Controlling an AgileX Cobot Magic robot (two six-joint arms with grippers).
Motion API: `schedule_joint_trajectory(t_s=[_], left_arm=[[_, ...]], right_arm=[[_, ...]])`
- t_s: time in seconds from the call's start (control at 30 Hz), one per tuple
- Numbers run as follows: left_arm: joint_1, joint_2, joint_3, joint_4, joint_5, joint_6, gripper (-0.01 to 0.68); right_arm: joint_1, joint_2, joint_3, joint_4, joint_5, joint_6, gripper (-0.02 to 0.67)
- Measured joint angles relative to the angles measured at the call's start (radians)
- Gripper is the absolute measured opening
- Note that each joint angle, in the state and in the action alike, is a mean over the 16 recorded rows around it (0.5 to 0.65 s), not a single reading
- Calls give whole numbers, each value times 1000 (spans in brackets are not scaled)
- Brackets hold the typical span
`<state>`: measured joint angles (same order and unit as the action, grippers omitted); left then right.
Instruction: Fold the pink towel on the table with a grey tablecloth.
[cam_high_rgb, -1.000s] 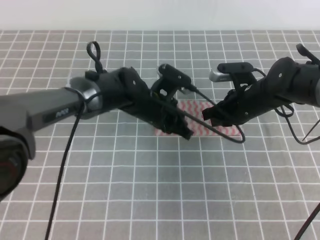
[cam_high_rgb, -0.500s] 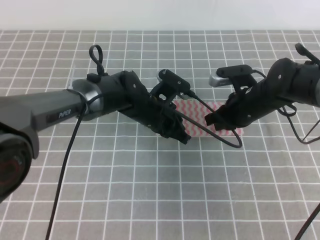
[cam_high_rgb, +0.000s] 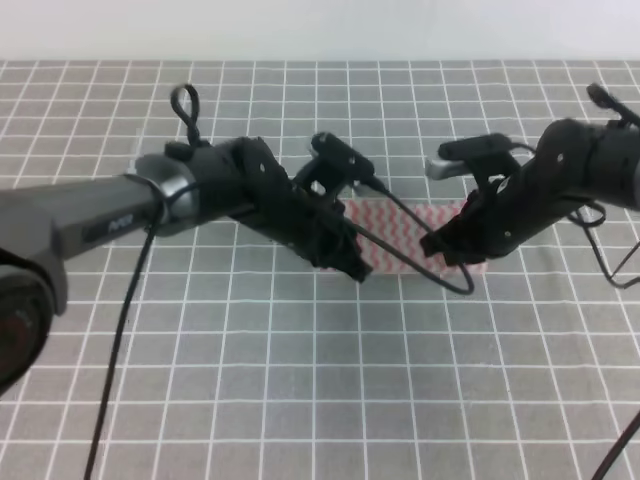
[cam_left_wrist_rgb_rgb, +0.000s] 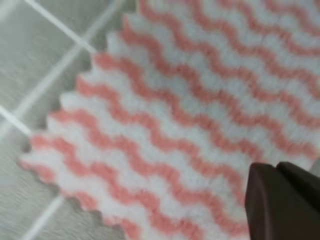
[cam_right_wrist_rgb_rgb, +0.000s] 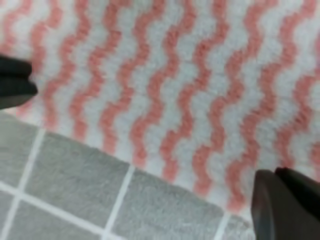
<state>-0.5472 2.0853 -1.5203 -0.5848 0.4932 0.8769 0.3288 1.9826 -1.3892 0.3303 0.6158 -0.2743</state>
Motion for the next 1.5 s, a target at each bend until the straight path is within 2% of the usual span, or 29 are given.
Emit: schedule_joint_trajectory(t_s=[0.27, 0.63, 0.8, 1.33, 1.5], left_arm=[[8, -31, -1, -6, -58, 7, -1], [18, 1, -1, -8, -92, 9, -1], [19, 21, -1, -10, -92, 7, -1], [19, 36, -1, -11, -94, 7, -1], [19, 39, -1, -11, -93, 7, -1]], right_arm=[[-7, -27, -19, -76, 19, 57, 22], [-32, -20, -34, -126, 43, 150, 227], [-38, -4, -34, -132, 41, 185, 284], [-40, 53, -38, -134, 10, 240, 278], [-40, 61, -39, -133, 4, 247, 230]])
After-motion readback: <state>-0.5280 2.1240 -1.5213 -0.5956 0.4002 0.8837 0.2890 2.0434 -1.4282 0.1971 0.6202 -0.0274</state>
